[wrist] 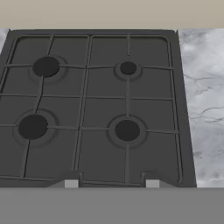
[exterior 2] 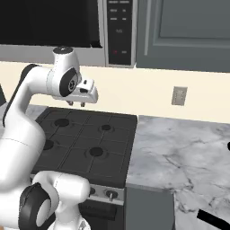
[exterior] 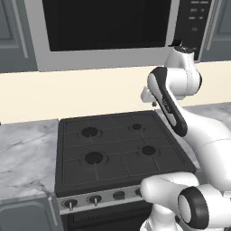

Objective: Place the pan on the front right burner on the stove. Then place the tomato and the onion in the pan and turn on the front right burner.

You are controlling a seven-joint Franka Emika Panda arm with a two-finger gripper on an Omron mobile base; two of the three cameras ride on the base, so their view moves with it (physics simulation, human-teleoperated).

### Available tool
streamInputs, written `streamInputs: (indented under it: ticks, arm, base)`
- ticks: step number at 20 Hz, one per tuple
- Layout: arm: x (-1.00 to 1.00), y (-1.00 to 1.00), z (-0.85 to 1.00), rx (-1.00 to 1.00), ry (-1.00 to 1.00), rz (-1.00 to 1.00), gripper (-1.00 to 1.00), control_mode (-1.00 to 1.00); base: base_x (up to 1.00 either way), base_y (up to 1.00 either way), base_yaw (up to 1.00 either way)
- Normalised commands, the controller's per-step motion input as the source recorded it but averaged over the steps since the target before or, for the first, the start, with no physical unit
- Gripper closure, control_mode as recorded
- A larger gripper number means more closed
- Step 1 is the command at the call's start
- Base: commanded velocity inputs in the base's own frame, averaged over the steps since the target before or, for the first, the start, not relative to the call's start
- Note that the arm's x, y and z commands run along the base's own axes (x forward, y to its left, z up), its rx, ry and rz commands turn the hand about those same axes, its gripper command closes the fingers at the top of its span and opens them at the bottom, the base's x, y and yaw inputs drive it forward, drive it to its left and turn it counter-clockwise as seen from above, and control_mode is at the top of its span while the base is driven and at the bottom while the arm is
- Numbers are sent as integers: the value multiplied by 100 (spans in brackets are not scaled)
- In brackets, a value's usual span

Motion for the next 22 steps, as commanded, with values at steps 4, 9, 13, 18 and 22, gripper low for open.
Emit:
streamInputs:
  ticks: [4,9,13,18,22]
  arm:
    - [0,0,0,0,0,0,-100,100]
    - [0,0,0,0,0,0,-100,100]
    - [0,0,0,0,0,0,-100,100]
    - [0,0,0,0,0,0,-100,100]
    - [0,0,0,0,0,0,-100,100]
  base:
    - [0,0,0]
    - [-12,-13,-22]
    - [-6,-14,-42]
    - [0,-4,-42]
    - [0,0,-41]
